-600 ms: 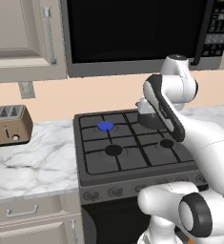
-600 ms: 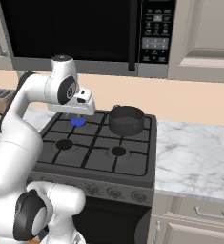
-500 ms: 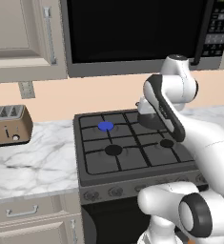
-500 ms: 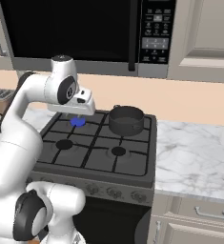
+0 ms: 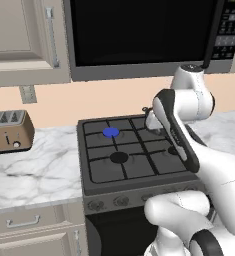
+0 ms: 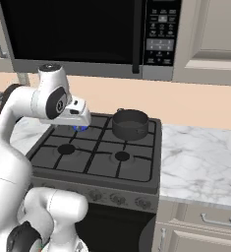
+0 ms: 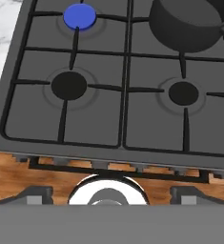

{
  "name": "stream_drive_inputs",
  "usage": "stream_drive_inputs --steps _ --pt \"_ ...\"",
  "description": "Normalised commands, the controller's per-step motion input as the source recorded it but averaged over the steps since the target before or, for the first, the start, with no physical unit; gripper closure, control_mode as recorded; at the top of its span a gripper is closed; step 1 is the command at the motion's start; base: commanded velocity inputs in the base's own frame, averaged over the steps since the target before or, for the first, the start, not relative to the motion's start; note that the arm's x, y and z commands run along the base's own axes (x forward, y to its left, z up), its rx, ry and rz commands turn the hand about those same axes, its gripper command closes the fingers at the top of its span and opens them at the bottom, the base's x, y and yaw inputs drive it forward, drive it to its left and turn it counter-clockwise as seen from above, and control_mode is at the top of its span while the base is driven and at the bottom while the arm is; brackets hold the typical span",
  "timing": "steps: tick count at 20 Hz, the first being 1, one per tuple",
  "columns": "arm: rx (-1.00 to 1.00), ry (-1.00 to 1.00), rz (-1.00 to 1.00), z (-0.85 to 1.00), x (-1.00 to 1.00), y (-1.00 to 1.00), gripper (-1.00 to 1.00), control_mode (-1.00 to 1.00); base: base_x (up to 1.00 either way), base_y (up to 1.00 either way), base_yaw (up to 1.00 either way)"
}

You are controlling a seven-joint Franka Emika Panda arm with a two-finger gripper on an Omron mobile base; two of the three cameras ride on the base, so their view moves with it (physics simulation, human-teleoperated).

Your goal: Turn off the rear left burner of the stove.

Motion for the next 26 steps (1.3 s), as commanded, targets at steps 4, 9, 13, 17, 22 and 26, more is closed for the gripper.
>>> stream_drive_inputs --steps 4,9,13,17,22,26 --pt "-0.08 -0.23 0.03 -0.09 -0.49 0.23 -1.00 -1.00 0.00 0.00 0.00" --pt "-0.06 -0.15 0.00 -0.09 -0.23 0.30 -1.00 -1.00 0.00 0.00 0.00" --pt "-0.06 -0.14 0.00 -0.09 -0.09 0.31 -1.00 -1.00 0.00 0.00 0.00" --pt "-0.10 -0.09 0.00 -0.03 0.00 0.53 -1.00 -1.00 0.00 0.00 0.00" --pt "-0.16 -0.12 0.01 -0.11 -0.01 0.59 -1.00 -1.00 0.00 0.00 0.00" --pt "-0.21 -0.10 0.04 -0.25 0.00 0.60 -1.00 -1.00 0.00 0.00 0.00"
